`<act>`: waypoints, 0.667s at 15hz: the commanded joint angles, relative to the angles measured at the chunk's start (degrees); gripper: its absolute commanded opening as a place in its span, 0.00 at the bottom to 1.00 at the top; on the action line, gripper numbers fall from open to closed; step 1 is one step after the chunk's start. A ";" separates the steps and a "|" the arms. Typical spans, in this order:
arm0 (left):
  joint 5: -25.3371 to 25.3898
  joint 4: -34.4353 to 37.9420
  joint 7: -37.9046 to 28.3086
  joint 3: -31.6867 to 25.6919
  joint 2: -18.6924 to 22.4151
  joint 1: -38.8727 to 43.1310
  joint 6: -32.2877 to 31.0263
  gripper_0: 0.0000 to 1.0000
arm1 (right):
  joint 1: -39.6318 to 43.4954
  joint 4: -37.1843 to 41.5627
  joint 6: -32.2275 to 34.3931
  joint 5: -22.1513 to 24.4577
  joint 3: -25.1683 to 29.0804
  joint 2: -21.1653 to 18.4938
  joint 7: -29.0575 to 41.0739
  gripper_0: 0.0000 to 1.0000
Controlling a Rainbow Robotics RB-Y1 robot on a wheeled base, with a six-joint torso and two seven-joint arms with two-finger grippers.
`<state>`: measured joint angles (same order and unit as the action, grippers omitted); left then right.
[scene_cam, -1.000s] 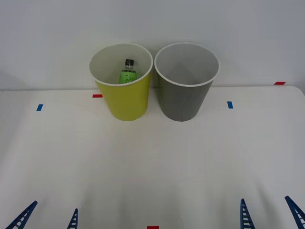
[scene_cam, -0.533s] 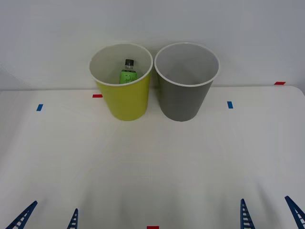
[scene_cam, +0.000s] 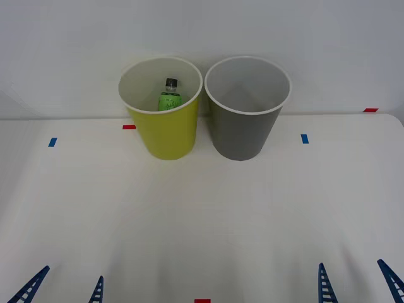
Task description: Put cans in the gray bin and PET bottles in the light green bin.
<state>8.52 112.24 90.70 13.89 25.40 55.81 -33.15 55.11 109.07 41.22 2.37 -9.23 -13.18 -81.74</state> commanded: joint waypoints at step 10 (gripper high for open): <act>0.00 0.00 0.00 0.00 0.00 0.00 0.01 1.00 | 0.00 0.00 0.00 0.00 0.00 0.00 0.00 1.00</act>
<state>8.52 112.24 90.70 13.89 25.40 55.81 -33.14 55.11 109.07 41.22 2.37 -9.23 -13.18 -81.74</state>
